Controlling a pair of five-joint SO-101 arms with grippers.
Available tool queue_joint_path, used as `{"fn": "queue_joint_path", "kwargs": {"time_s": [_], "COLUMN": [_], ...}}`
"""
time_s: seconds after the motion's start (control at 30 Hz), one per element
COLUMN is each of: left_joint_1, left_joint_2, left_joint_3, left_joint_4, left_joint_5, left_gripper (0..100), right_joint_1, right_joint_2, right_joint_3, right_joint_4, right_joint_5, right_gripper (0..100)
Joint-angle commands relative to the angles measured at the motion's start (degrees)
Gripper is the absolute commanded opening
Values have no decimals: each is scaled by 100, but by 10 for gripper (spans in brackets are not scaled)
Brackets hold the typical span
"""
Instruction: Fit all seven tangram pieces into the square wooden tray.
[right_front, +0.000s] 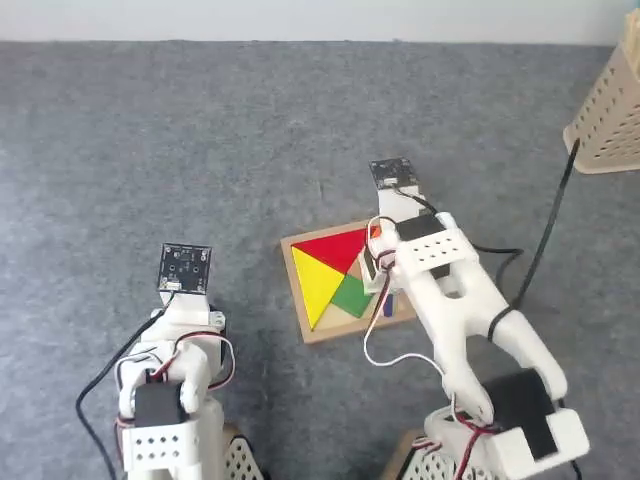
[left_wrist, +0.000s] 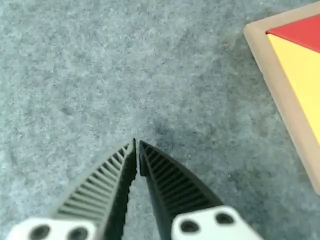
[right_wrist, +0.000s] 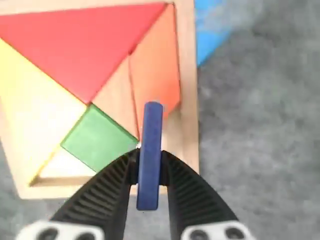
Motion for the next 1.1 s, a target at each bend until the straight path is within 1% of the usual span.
{"fn": "queue_joint_path", "kwargs": {"time_s": [0.0, 0.1, 0.3, 0.4, 0.47, 0.6, 0.7, 0.9, 1.07], "left_joint_1": [0, 0, 0, 0, 0, 0, 0, 0, 0], "left_joint_2": [-105, -105, -105, -105, -105, -105, -105, -105, -105], "left_joint_3": [-40, -40, -40, -40, -40, -40, -40, -40, -40], "left_joint_4": [35, 35, 35, 35, 35, 35, 35, 35, 35], "left_joint_5": [-26, -26, -26, -26, -26, -26, -26, -26, -26], "left_gripper": [12, 12, 12, 12, 12, 12, 12, 12, 12], "right_joint_1": [-198, -295, -637, -840, -936, -945, -936, -382, -295], "right_joint_2": [-356, -356, -347, -347, -347, -356, -409, -444, -1174], "right_joint_3": [-70, -79, -53, -44, 9, 97, 97, 79, 105], "right_joint_4": [-277, -347, -620, -593, -549, -602, -514, -365, 101], "right_joint_5": [-422, -774, -1960, -2295, -2409, -2400, -2391, -2391, -2391], "right_gripper": [6, 6, 9, 80, 121, 109, 125, 129, 130]}}
